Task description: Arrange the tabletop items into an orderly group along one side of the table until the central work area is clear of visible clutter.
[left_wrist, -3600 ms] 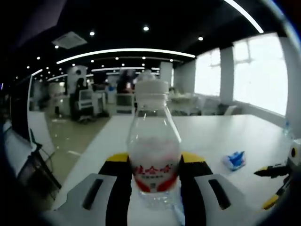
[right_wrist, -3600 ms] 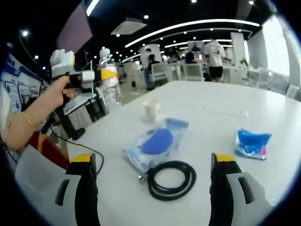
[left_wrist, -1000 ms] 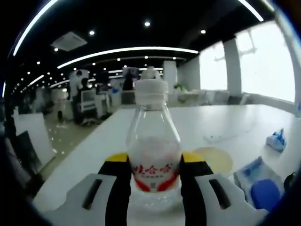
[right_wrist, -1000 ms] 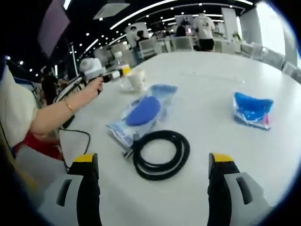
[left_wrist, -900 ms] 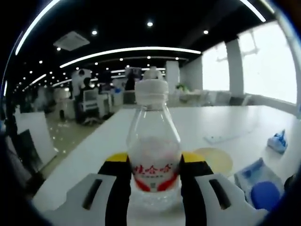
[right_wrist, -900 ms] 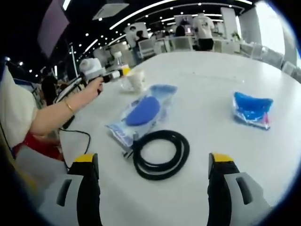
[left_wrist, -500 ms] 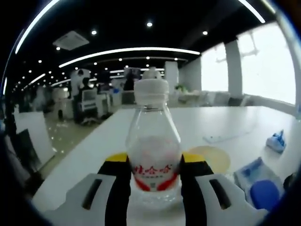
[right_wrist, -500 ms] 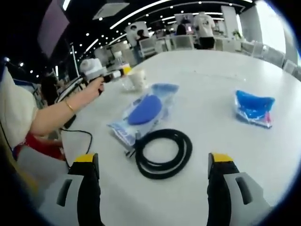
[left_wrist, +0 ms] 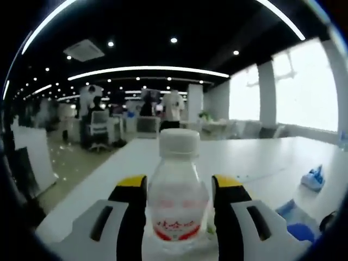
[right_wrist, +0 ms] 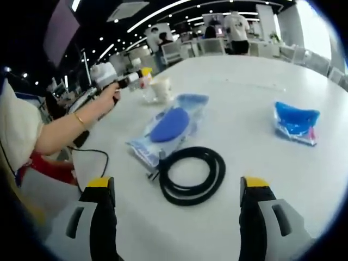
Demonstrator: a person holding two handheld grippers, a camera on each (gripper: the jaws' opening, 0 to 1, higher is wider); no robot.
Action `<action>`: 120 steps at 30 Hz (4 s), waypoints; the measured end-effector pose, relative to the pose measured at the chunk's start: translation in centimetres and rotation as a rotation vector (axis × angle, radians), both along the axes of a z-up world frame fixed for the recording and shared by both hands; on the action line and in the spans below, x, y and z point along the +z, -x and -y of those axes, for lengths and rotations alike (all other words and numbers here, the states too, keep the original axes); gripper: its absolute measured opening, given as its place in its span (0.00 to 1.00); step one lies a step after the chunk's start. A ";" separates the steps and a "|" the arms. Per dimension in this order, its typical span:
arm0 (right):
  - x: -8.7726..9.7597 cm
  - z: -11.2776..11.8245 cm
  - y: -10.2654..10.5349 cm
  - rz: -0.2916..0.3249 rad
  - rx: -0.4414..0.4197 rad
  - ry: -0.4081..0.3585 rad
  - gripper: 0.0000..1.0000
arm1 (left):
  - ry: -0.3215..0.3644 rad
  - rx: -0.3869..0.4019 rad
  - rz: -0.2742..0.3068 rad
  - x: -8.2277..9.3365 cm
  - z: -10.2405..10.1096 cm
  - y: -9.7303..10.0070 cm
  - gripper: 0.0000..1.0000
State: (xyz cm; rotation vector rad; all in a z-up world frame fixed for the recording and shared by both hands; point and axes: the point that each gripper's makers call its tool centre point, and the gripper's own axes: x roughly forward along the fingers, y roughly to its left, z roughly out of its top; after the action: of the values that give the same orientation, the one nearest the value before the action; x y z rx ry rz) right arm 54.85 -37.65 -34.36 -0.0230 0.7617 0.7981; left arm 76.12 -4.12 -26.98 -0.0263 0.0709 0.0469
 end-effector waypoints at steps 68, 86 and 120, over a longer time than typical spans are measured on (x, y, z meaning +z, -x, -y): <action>0.8 -0.7 1.0 -0.037 0.013 -0.028 0.99 | -0.016 -0.054 -0.123 -1.5 8.0 6.2 0.80; 0.2 -0.1 1.0 -0.045 0.009 0.003 0.99 | 0.075 -0.055 -0.240 -6.5 8.4 4.0 0.61; -0.2 0.7 0.7 -0.055 -0.008 0.023 0.99 | 0.032 -0.012 -0.279 -7.7 8.4 2.1 0.39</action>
State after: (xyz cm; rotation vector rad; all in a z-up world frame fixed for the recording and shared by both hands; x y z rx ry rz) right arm 54.17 -38.31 -34.56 -0.0185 0.8227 0.7846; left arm 74.04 -12.47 -34.64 -0.0512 0.3504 0.0376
